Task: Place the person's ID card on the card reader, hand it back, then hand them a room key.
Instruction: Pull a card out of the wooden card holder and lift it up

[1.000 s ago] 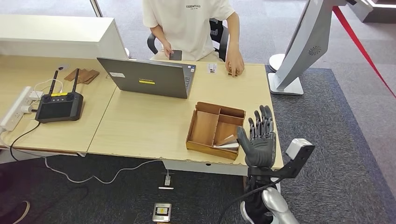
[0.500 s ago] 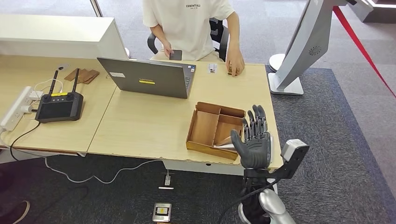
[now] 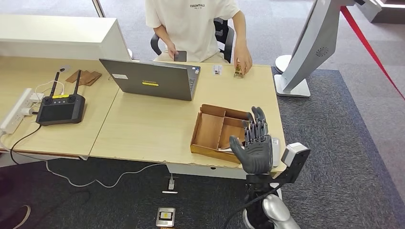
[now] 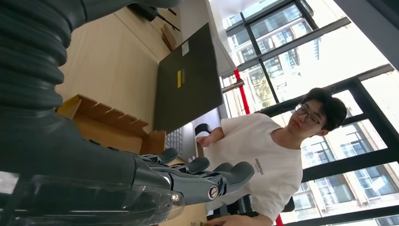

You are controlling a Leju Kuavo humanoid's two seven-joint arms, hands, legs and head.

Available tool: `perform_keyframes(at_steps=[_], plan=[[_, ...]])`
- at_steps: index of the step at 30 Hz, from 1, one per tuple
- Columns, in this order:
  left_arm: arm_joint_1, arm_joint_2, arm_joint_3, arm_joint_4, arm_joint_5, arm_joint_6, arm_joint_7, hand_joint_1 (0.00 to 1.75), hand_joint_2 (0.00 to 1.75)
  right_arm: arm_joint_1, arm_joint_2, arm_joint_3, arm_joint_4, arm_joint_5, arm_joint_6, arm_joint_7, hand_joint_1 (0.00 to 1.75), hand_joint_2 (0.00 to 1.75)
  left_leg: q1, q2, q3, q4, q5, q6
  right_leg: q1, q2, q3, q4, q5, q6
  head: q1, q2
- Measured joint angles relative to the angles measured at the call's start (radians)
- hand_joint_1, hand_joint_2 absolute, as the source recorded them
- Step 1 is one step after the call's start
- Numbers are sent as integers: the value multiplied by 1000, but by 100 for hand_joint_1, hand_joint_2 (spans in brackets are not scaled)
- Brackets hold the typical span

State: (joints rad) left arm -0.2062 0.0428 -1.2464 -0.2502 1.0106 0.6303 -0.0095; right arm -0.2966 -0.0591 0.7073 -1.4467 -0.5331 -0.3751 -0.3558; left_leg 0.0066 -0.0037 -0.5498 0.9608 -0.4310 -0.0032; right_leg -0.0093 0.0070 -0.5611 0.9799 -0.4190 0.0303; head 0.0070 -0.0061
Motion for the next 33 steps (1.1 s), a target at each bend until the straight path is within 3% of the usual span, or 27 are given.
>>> perform_keyframes(at_steps=[33], plan=[[3, 3, 0, 0, -7, 0, 0, 0, 175, 13, -7, 17, -42, 23, -12, 32, 0, 175, 0, 0, 0, 0, 0, 0, 0, 0, 0, 0, 0, 0, 0, 0]])
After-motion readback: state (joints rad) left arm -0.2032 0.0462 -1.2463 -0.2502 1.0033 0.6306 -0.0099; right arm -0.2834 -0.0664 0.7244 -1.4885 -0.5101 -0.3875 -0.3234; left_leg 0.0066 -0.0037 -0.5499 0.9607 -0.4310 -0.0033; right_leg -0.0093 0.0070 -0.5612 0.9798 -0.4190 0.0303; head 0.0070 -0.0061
